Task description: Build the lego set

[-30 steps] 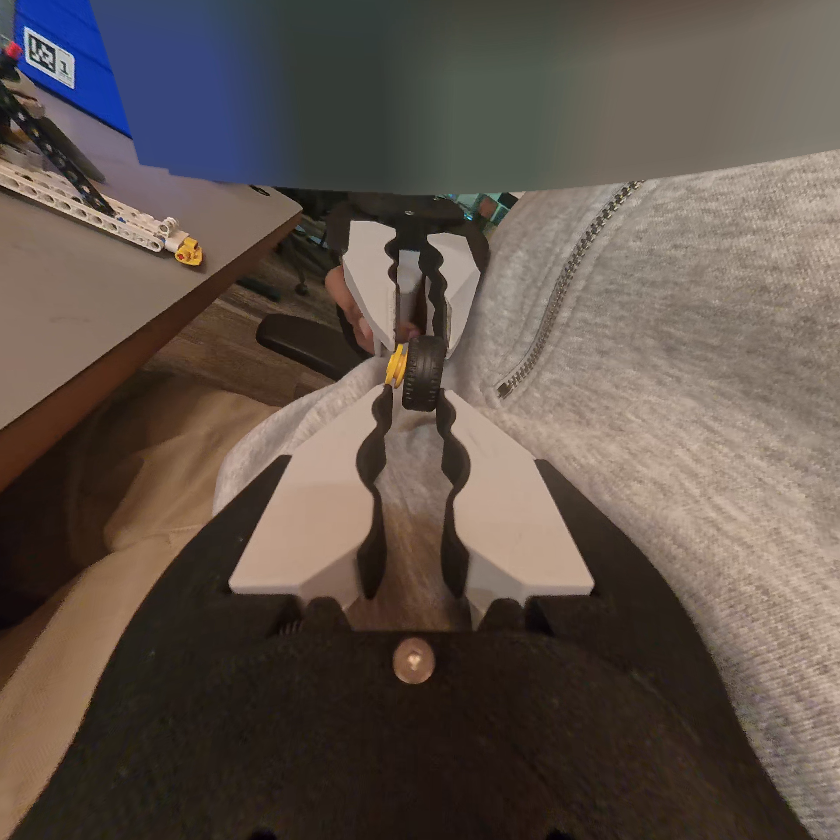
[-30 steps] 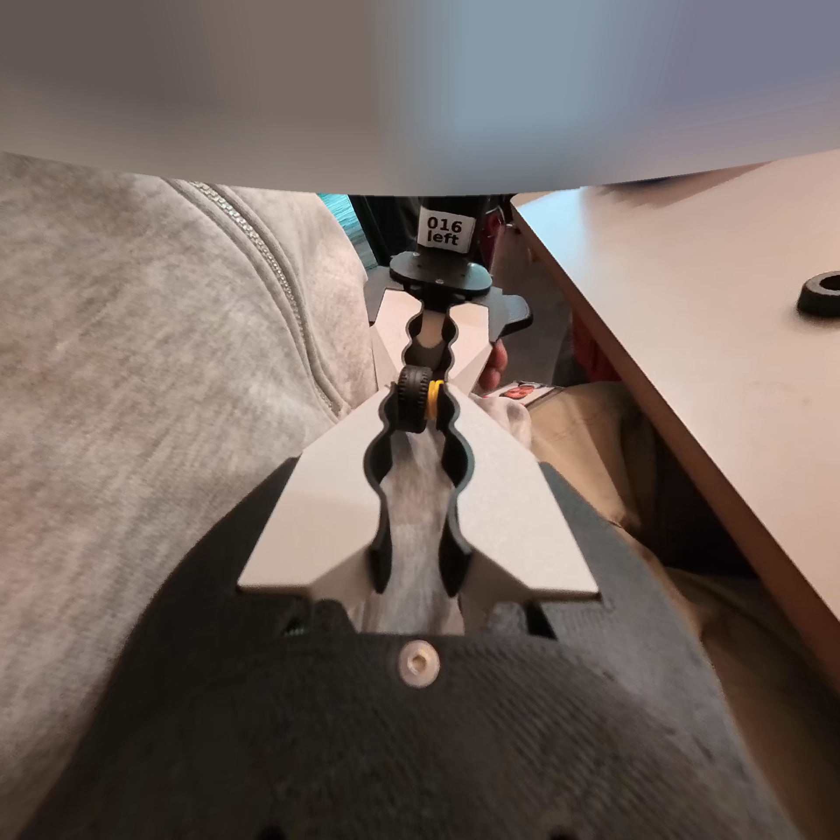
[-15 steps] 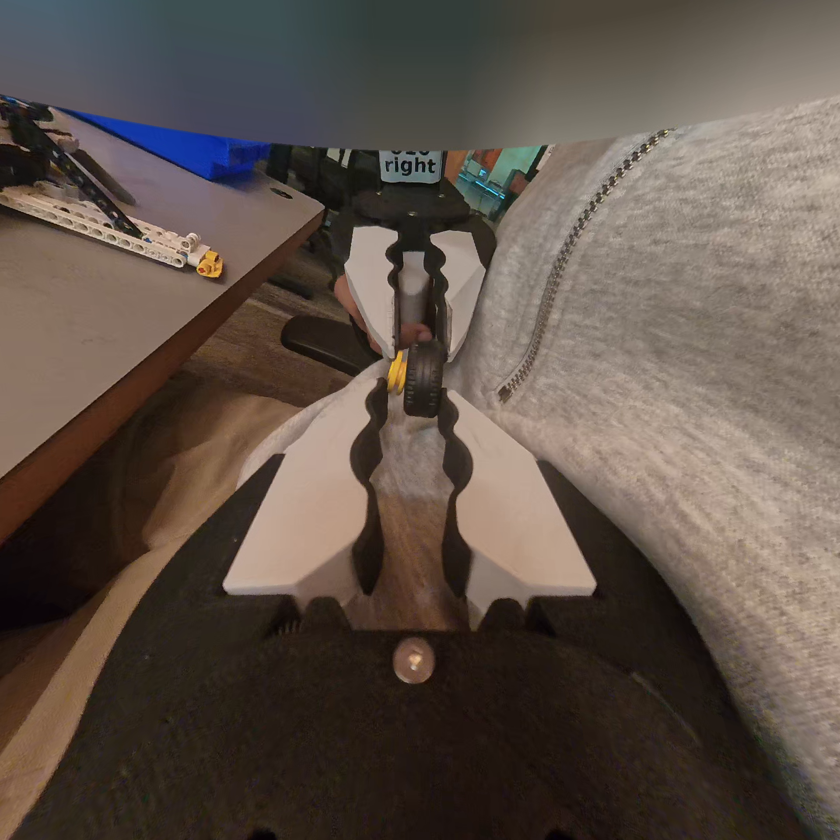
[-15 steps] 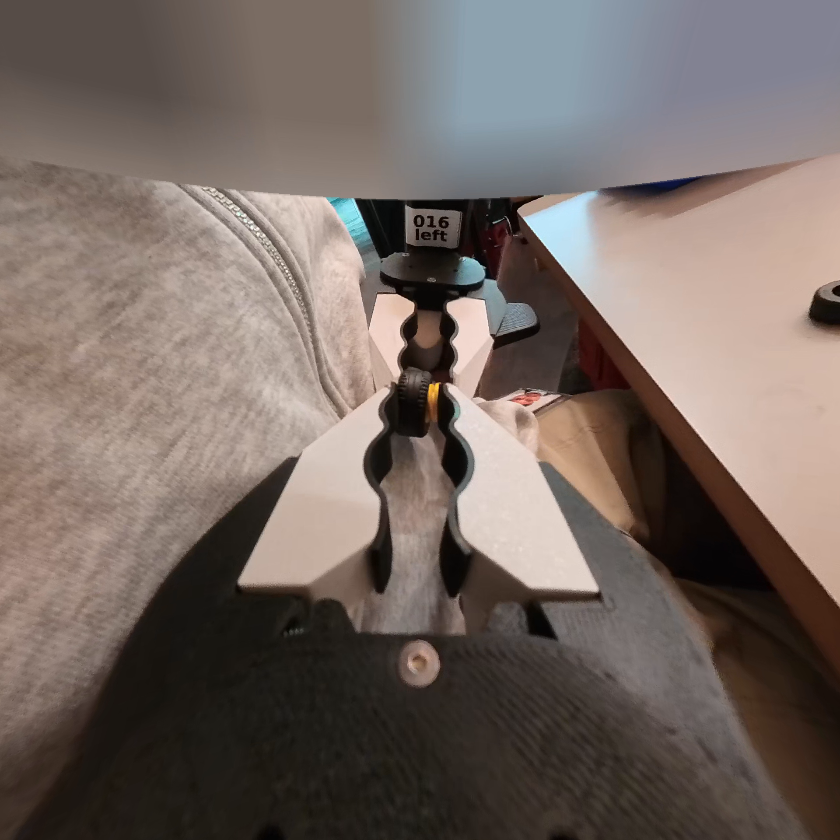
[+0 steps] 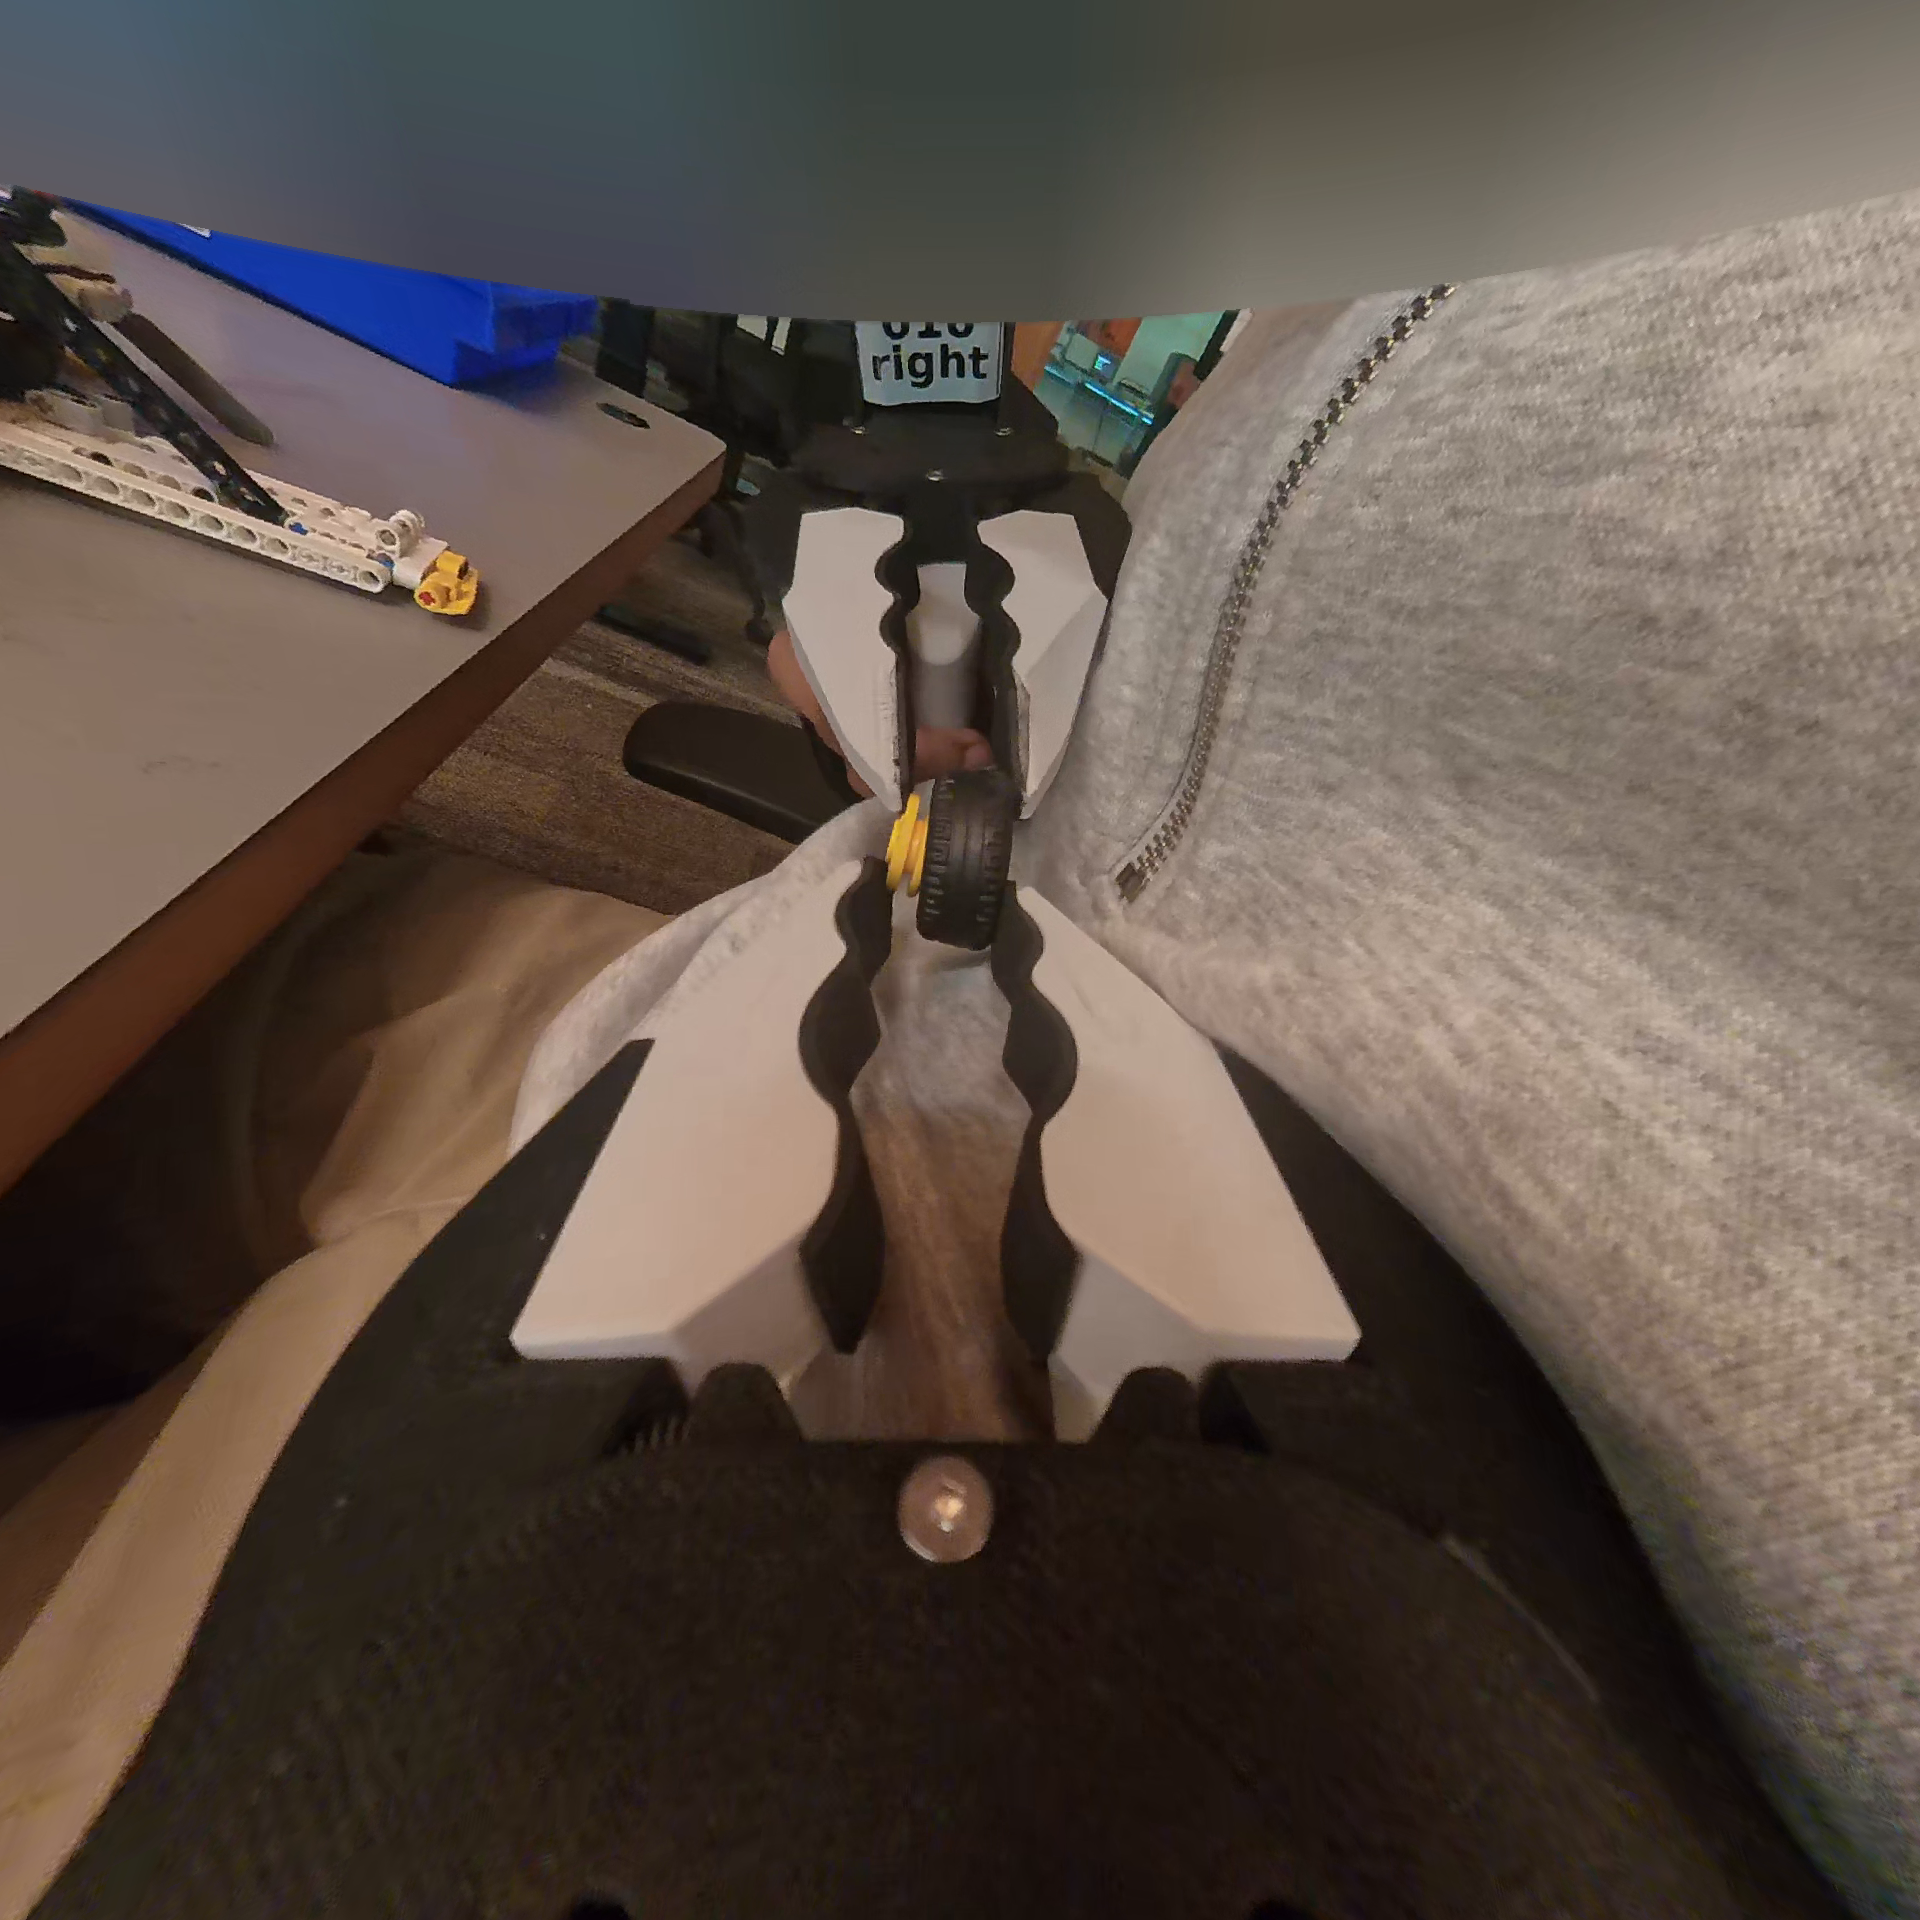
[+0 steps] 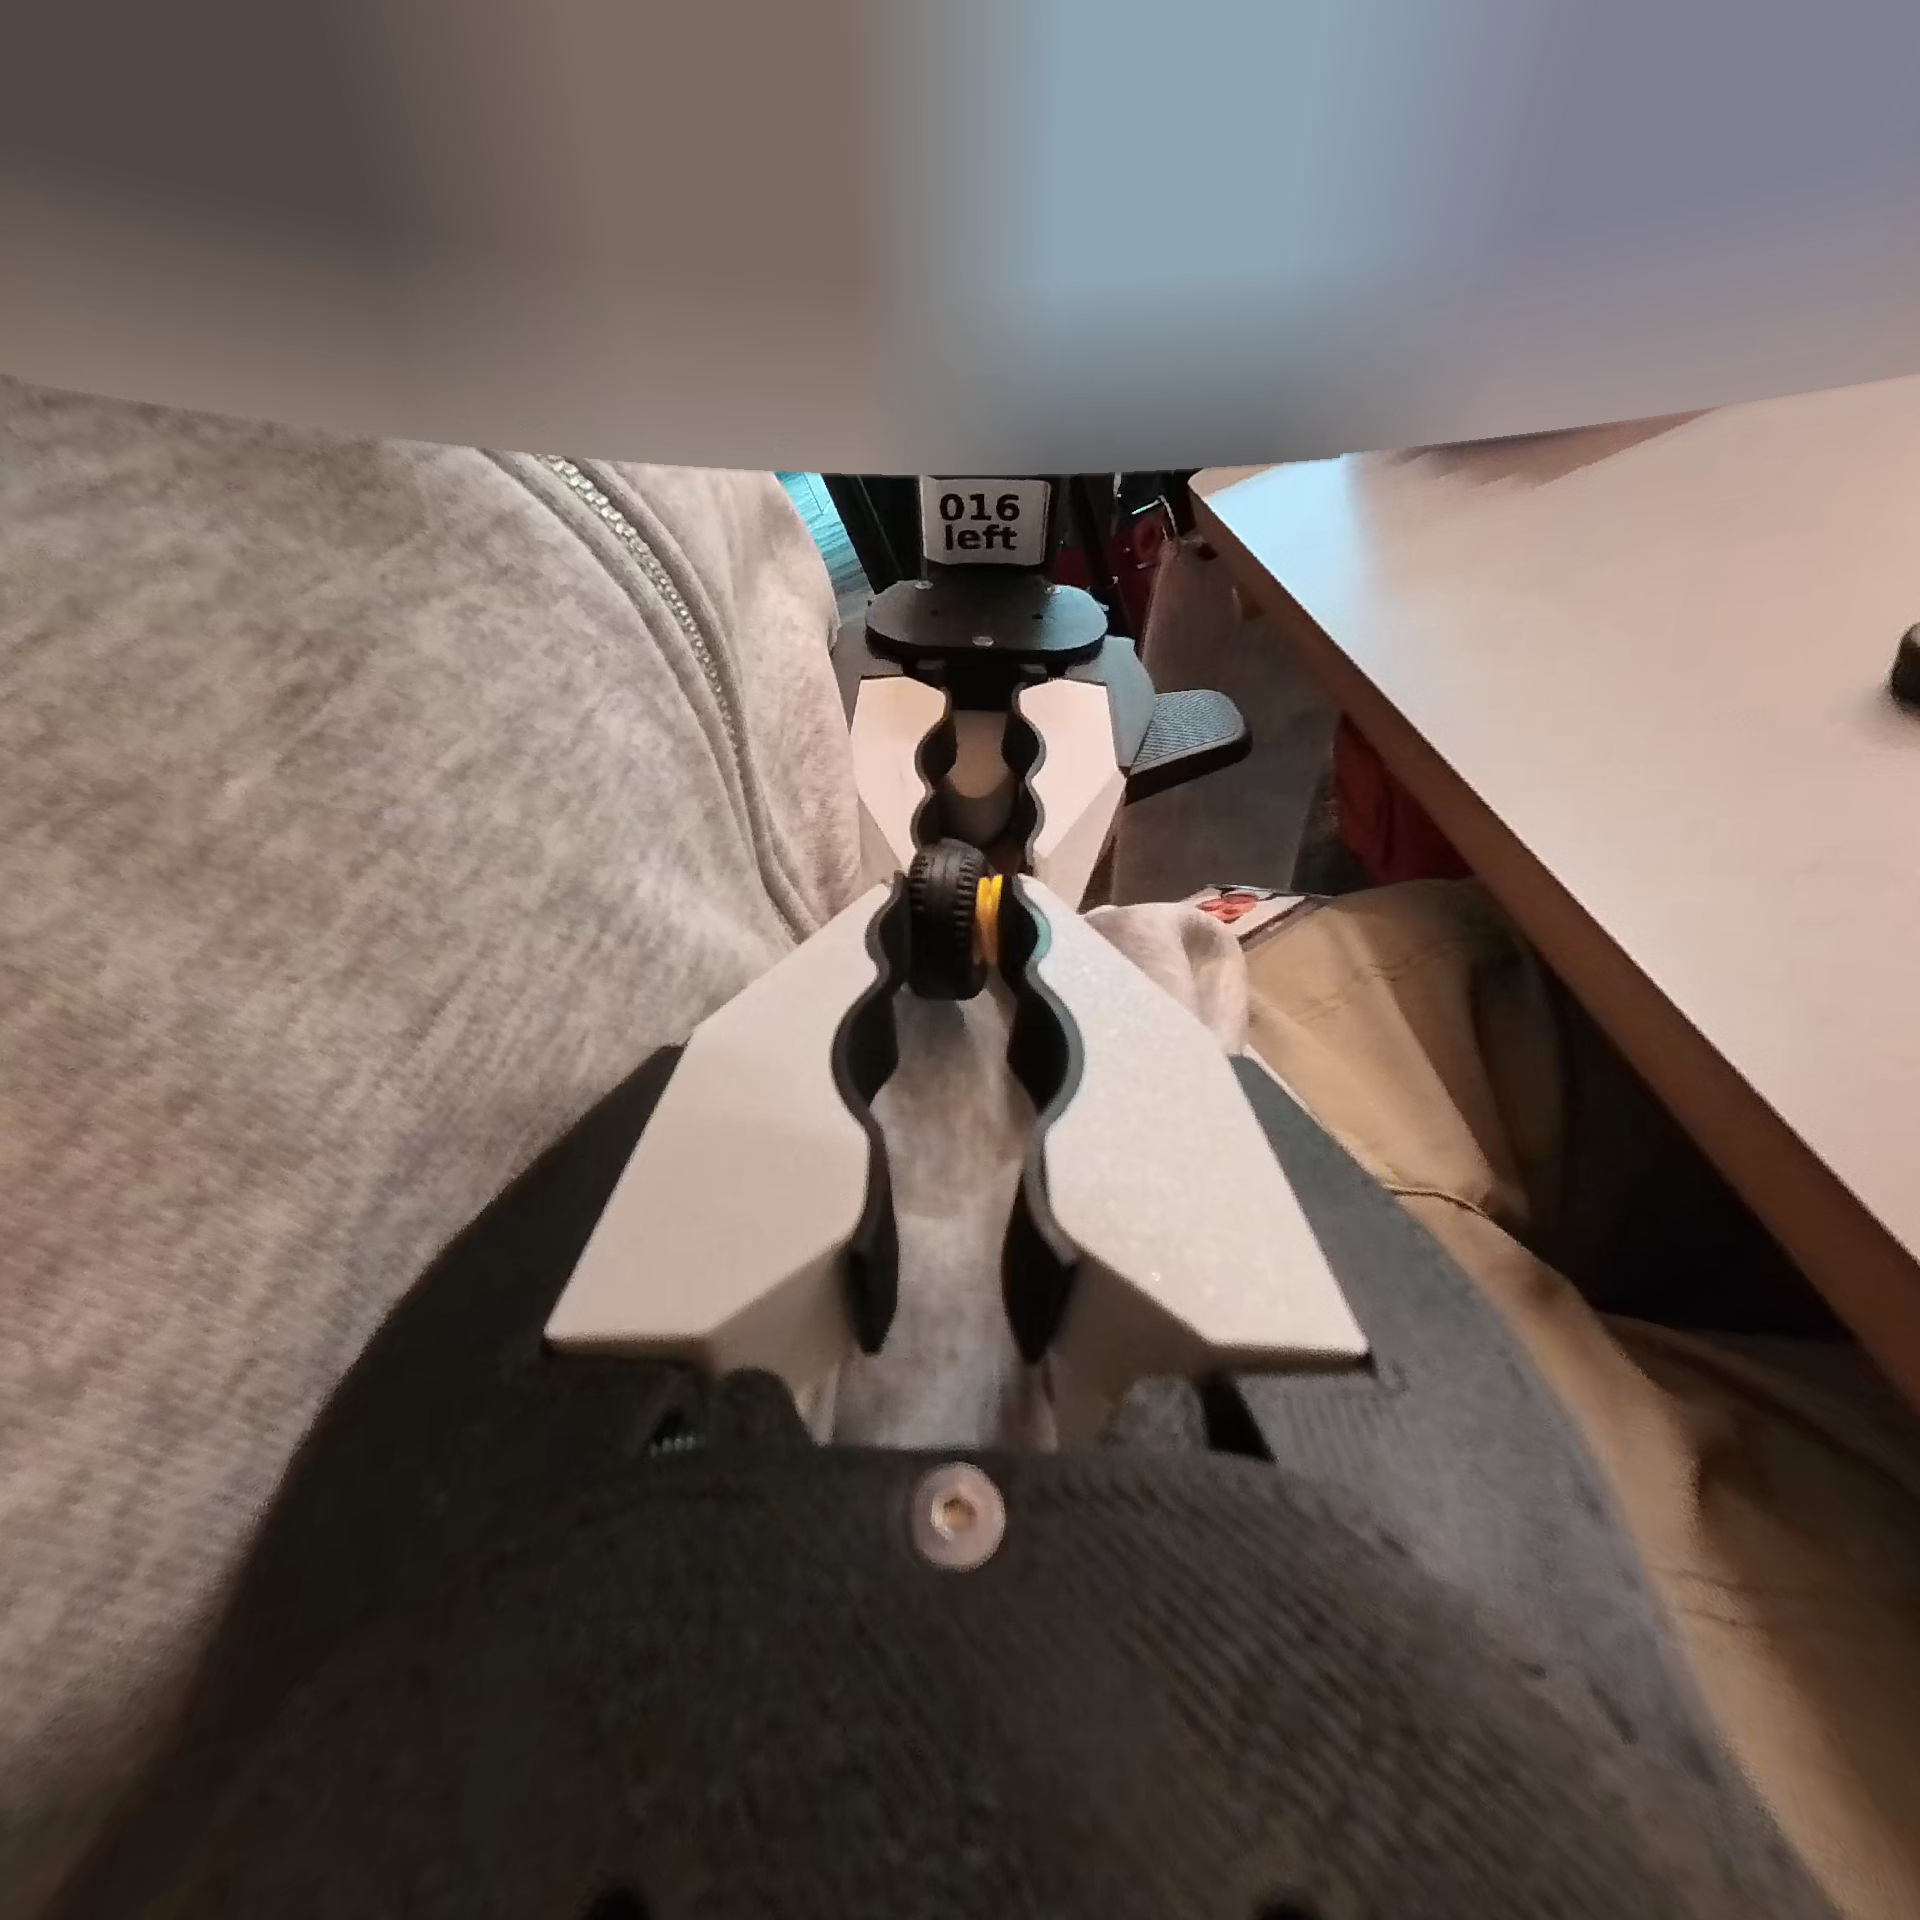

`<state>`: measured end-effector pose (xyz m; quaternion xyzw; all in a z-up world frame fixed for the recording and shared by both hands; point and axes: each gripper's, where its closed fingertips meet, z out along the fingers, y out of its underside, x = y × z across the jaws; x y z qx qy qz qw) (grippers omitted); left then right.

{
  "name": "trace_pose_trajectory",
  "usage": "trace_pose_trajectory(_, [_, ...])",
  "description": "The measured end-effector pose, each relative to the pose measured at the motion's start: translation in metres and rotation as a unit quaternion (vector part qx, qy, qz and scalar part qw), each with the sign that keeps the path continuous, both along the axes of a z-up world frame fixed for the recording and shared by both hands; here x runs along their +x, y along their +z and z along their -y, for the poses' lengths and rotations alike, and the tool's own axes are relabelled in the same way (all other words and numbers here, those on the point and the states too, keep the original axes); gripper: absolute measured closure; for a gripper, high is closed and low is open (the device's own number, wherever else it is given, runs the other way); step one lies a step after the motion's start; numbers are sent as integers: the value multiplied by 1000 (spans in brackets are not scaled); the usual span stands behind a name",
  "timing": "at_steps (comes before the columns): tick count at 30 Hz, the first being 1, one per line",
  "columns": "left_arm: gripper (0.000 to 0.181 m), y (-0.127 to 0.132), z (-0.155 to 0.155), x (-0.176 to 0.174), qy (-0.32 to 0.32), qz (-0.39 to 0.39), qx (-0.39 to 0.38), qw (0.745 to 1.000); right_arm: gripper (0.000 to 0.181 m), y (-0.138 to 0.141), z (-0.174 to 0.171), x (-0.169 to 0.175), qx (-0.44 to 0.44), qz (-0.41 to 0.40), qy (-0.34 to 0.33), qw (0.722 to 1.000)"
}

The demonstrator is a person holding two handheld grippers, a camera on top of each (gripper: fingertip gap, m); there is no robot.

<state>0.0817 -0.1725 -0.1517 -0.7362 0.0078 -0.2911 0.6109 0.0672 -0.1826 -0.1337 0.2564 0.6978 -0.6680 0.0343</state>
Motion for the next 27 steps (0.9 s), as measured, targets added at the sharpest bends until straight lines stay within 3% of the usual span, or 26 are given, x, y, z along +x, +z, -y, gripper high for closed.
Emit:
trace_pose_trajectory(13, [164, 6, -1, 4, -8, 32, -8, 999, 167, 6, -2, 3, -39, 28, 8, 999])
trace_pose_trajectory(17, [163, 4, -2, 0, -6, 52, -16, 999, 167, 3, -5, -5, -97, 92, -2, 991])
trace_pose_trajectory(24, [160, -4, -9, -16, -27, 196, -39, 980, 165, -11, -16, -25, -217, 263, -3, 940])
trace_pose_trajectory(27, [160, -5, -10, -20, -34, 231, -42, 971, 165, -13, -18, -29, -226, 284, -5, 932])
